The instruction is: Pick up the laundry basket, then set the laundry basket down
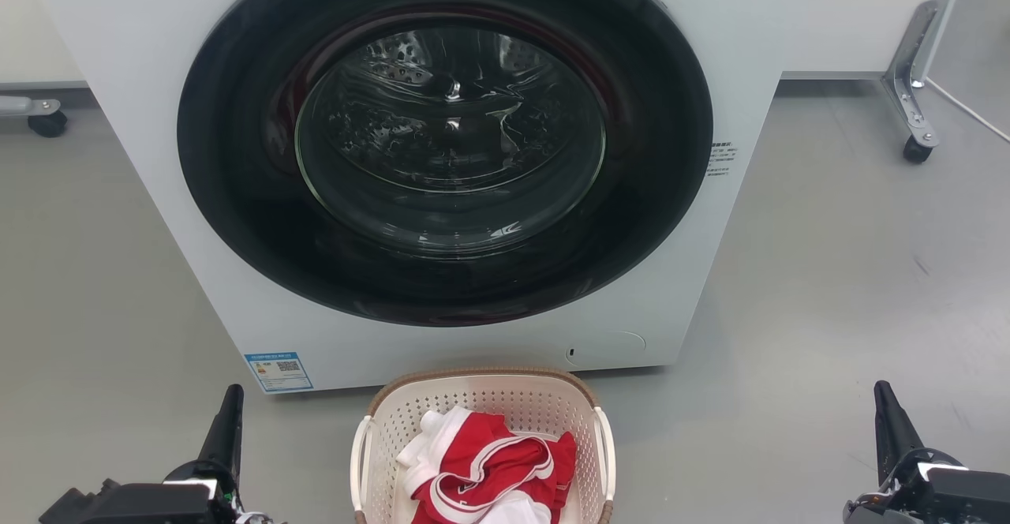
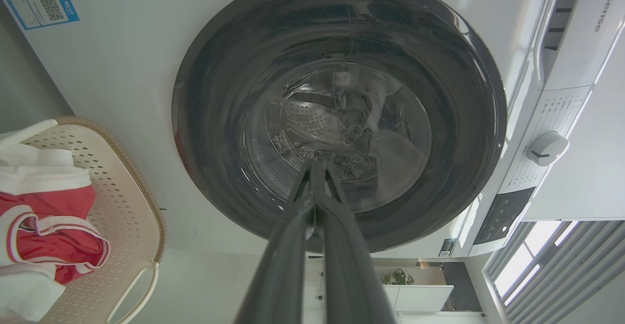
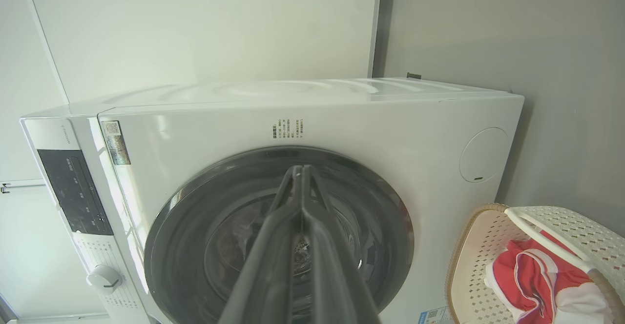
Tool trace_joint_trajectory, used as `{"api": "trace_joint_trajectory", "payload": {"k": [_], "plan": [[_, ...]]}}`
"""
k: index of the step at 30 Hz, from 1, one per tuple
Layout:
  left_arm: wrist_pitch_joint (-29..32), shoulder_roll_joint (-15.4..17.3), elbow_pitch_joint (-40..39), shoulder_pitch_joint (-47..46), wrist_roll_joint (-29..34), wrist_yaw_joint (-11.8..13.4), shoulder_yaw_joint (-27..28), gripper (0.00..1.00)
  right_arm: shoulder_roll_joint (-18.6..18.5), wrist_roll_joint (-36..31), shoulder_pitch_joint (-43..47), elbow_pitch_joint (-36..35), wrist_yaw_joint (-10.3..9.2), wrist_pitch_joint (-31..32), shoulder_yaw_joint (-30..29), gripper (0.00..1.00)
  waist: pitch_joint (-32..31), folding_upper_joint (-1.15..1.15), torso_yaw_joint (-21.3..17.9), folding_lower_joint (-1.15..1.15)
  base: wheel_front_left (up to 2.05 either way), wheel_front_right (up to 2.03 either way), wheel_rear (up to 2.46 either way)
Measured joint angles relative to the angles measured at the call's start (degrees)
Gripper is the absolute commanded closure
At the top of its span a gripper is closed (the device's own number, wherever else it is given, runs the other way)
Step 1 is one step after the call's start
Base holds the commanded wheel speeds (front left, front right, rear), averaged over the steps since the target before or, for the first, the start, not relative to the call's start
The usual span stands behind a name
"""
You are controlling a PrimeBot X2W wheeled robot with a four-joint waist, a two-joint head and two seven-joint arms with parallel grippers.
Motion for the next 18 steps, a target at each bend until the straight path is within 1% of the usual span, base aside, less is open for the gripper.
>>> {"api": "trace_joint_trajectory", "payload": {"k": [18], "plan": [[0.00,-0.01,0.03,0.00,-0.01,0.00,0.00,1.00,0.00,0.00,0.00,0.00,0.01,0.00,0.00,1.00,0.00,0.00,0.00,0.00,0.00,0.00,0.00]]}}
